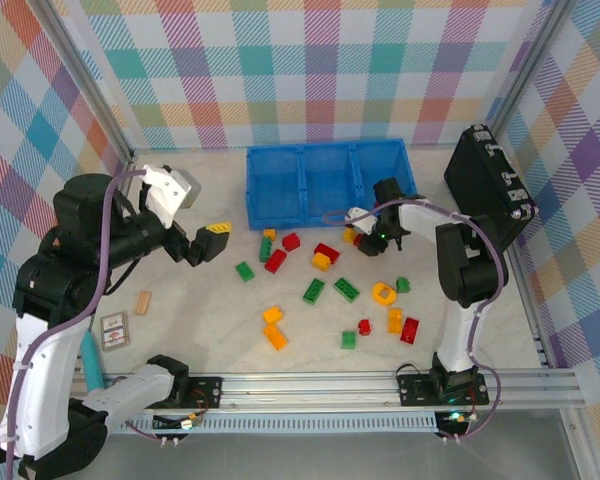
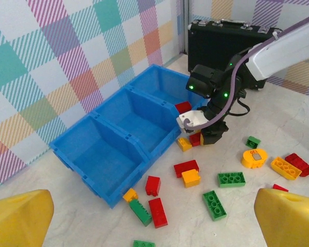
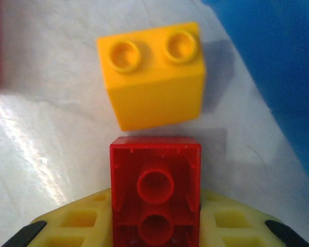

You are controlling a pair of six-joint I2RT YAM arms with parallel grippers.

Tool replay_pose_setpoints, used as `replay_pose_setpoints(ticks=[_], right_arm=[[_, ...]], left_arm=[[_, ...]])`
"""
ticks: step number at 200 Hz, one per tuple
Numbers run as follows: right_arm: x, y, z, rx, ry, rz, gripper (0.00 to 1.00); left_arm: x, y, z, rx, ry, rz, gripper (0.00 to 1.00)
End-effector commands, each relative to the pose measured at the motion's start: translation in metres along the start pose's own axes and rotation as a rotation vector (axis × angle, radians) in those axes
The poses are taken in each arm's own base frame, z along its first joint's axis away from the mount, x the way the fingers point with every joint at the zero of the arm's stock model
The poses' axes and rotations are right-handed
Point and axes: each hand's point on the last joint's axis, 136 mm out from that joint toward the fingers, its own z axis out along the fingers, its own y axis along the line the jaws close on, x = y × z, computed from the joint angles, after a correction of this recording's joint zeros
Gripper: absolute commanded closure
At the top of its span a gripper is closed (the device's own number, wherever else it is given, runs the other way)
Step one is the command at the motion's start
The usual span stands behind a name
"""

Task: Sort the legos into containers by color
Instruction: Pick up the lego from the center of the table, then place the lego in the container.

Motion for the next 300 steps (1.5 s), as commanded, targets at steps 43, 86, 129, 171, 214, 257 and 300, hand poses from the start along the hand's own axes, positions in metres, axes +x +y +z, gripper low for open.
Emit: replay_pose_setpoints(ticks=[43, 86, 129, 171, 214, 257, 300], right_arm=[[-0.030, -0.058, -0.080, 0.342, -0.189, 0.053, 0.76], [-0.039, -0.119, -0.085, 0.477, -0.170, 0.140, 0.68], [-0.051, -0.147, -0.075, 0.487, -0.147, 0.229, 0.56], [-0.053, -0.141, -0.082, 0.463, -0.167, 0.272, 0.40], [-0.047, -0.089, -0.133, 0.331, -0.239, 0.492, 0.35], [0.026, 0.001, -0.159, 0.211, -0.148, 1.082, 0.27], [0.113, 0.101, -0.169, 0.189, -0.109, 1.506, 0.33]], left_arm=[[-0.001, -0.006, -0.012, -0.015, -0.040, 0.049, 0.00], [0.002, -0.006, -0.019, -0.030, -0.036, 0.037, 0.00], [-0.006, -0.012, -0.023, 0.009, -0.048, 0.007, 0.00], [-0.009, -0.015, -0.026, 0.019, -0.060, 0.012, 0.00], [-0.011, -0.018, -0.031, 0.022, -0.077, 0.024, 0.00], [-0.013, -0.022, -0.038, 0.027, -0.113, 0.035, 0.00], [-0.012, -0.026, -0.040, 0.038, -0.126, 0.039, 0.00]])
